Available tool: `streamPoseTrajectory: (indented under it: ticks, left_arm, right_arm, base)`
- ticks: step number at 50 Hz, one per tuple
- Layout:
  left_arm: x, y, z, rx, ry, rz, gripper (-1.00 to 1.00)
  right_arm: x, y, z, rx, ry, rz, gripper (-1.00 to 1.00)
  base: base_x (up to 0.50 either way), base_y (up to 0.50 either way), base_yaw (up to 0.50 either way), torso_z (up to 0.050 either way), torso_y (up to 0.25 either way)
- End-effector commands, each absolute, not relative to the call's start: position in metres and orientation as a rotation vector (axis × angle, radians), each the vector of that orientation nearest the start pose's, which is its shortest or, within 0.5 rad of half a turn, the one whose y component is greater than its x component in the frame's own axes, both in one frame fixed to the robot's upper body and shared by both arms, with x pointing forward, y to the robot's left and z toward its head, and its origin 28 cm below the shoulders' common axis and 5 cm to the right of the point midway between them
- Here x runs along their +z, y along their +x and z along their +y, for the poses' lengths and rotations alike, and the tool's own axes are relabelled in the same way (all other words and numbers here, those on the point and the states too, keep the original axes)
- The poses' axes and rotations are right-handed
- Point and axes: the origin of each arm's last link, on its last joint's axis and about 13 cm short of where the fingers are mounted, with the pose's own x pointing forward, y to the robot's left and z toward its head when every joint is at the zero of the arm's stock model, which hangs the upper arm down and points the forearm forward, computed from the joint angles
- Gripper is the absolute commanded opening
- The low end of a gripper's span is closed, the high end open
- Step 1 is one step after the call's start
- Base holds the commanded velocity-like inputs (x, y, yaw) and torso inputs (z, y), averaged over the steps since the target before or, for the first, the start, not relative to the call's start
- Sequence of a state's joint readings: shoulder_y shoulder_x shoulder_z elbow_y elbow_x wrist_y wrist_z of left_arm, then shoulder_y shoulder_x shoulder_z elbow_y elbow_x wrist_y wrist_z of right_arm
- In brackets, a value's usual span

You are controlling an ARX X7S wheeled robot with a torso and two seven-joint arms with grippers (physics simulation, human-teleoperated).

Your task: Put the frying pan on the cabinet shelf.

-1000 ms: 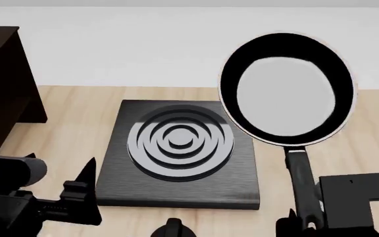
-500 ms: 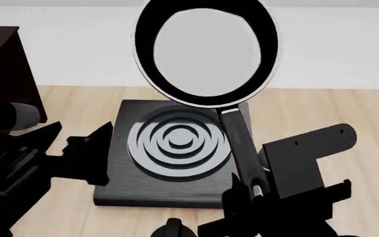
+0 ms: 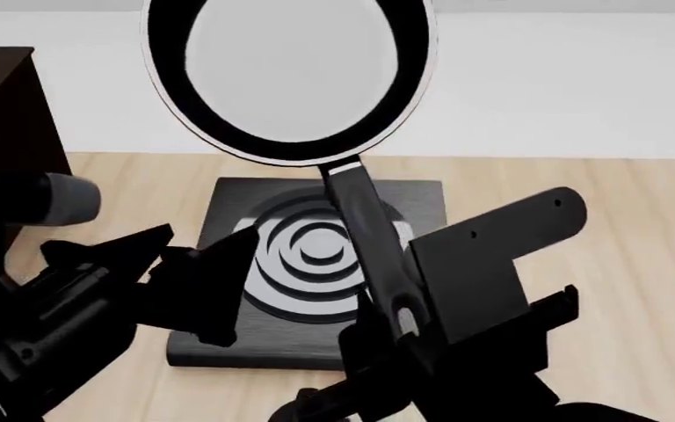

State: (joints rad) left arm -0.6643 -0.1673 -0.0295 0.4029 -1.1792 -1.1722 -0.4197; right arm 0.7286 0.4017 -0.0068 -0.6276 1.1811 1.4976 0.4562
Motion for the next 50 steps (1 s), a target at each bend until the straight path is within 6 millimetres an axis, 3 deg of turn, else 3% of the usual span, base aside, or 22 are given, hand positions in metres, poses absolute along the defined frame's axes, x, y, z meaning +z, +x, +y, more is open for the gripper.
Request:
streamPoseTrajectory:
  ticks: [1,14,22,50]
  left_arm:
    - [0.215,0.251,0.170,-0.578,-0.488,0.199,1.00]
    - [0.219,0.250,0.153,-0.646,-0.640,0.232,1.00]
    - [0.212,0.249,0.142,-0.666,-0.760,0.293,1.00]
    - [0.201,0.256,0.118,-0.746,-0.841,0.384,1.00]
  right_arm:
    - [0.223,0.224,-0.106,0.430,-0.156,0.168,-1.00]
    - [0.222,0.222,-0.106,0.422,-0.149,0.154,-1.00]
    - [0.222,0.221,-0.104,0.429,-0.156,0.144,-1.00]
    - [0.213,0.216,-0.102,0.452,-0.164,0.139,-1.00]
  base:
    - [0.00,0.00,0.00,0.000,0.000]
    - [0.00,0.00,0.00,0.000,0.002]
    - [0.00,0.00,0.00,0.001,0.001]
    - [0.00,0.00,0.00,0.000,0.002]
